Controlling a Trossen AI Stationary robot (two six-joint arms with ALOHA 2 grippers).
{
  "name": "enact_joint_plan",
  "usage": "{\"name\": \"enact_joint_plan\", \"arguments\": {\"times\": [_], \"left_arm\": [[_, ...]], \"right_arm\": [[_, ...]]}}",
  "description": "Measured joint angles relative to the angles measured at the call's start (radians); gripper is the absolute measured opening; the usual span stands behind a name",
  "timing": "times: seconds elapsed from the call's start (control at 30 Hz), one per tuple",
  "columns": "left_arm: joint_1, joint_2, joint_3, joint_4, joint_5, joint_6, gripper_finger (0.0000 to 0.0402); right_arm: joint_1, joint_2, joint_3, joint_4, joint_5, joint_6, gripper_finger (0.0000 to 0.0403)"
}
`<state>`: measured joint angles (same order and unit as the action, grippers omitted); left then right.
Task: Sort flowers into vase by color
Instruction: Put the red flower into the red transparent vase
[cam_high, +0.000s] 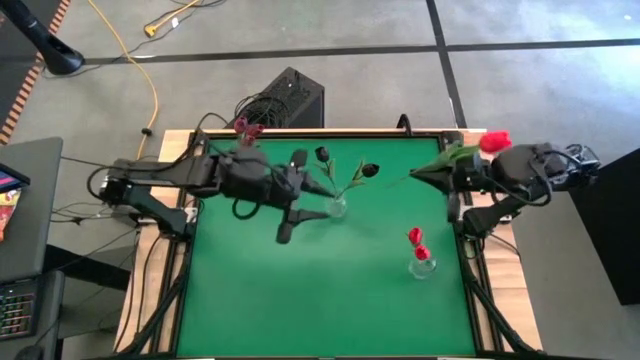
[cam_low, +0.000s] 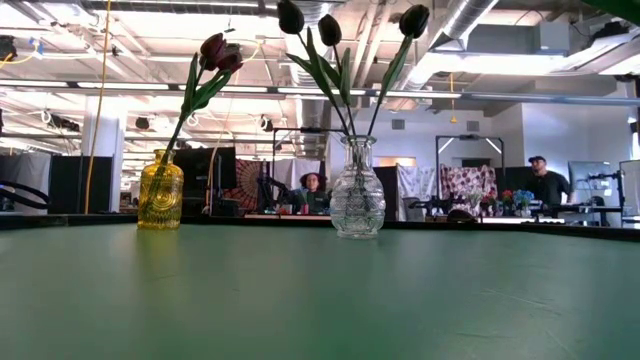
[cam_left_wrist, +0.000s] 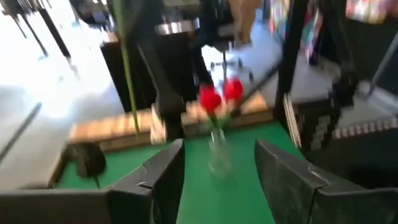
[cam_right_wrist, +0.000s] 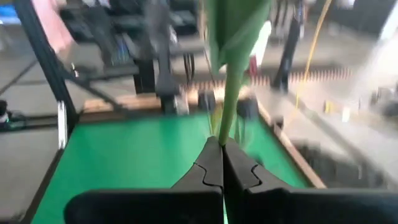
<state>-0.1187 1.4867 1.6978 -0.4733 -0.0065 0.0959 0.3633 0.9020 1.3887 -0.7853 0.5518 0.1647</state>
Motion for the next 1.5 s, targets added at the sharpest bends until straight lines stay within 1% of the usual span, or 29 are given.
{"name": "enact_joint_plan", "arguments": {"times": [0.13,0.3,0.37,0.47,0.57,0.63,0.7,0.8,0.87,1.0,1.07,1.2,1.37,1.5], "left_arm": [[-0.068,-0.003,0.0,-0.121,-0.067,0.011,0.0171],[-0.158,-0.003,-0.001,-0.177,-0.111,0.03,0.0156],[-0.187,-0.003,-0.017,-0.201,-0.122,0.033,0.015],[-0.219,-0.022,-0.104,-0.196,-0.149,0.029,0.0141],[-0.232,-0.065,-0.238,-0.133,-0.156,-0.019,0.0133],[-0.245,-0.111,-0.347,-0.037,-0.159,-0.041,0.0129],[-0.257,-0.169,-0.459,0.096,-0.16,-0.046,0.0126],[-0.266,-0.248,-0.616,0.298,-0.157,-0.053,0.0124],[-0.264,-0.293,-0.705,0.401,-0.162,-0.055,0.0123],[-0.257,-0.351,-0.814,0.536,-0.171,-0.056,0.0123],[-0.257,-0.366,-0.835,0.548,-0.171,-0.064,0.0123],[-0.257,-0.37,-0.838,0.543,-0.171,-0.074,0.0123],[-0.256,-0.37,-0.838,0.548,-0.186,-0.054,0.0123],[-0.254,-0.37,-0.838,0.548,-0.192,-0.054,0.0123]], "right_arm": [[0.0,-0.022,0.02,-0.202,0.0,0.122,0.0017],[0.0,-0.073,0.022,-0.361,-0.006,0.295,0.0017],[0.009,-0.084,0.023,-0.425,-0.039,0.373,0.0017],[0.045,-0.085,0.006,-0.484,-0.119,0.456,0.0017],[0.103,-0.082,-0.03,-0.489,-0.199,0.52,0.0018],[0.153,-0.073,-0.045,-0.505,-0.225,0.572,0.0018],[0.212,-0.065,-0.059,-0.532,-0.22,0.636,0.0018],[0.302,-0.058,-0.088,-0.575,-0.182,0.724,0.0018],[0.355,-0.057,-0.111,-0.598,-0.127,0.778,0.0018],[0.459,-0.058,-0.154,-0.603,-0.005,0.881,0.0018],[0.512,-0.055,-0.182,-0.594,0.017,0.921,0.0018],[0.615,-0.043,-0.219,-0.593,0.048,1.007,0.0018],[0.725,-0.045,-0.245,-0.592,0.157,1.098,0.0018],[0.787,-0.031,-0.254,-0.594,0.216,1.144,0.0018]]}}
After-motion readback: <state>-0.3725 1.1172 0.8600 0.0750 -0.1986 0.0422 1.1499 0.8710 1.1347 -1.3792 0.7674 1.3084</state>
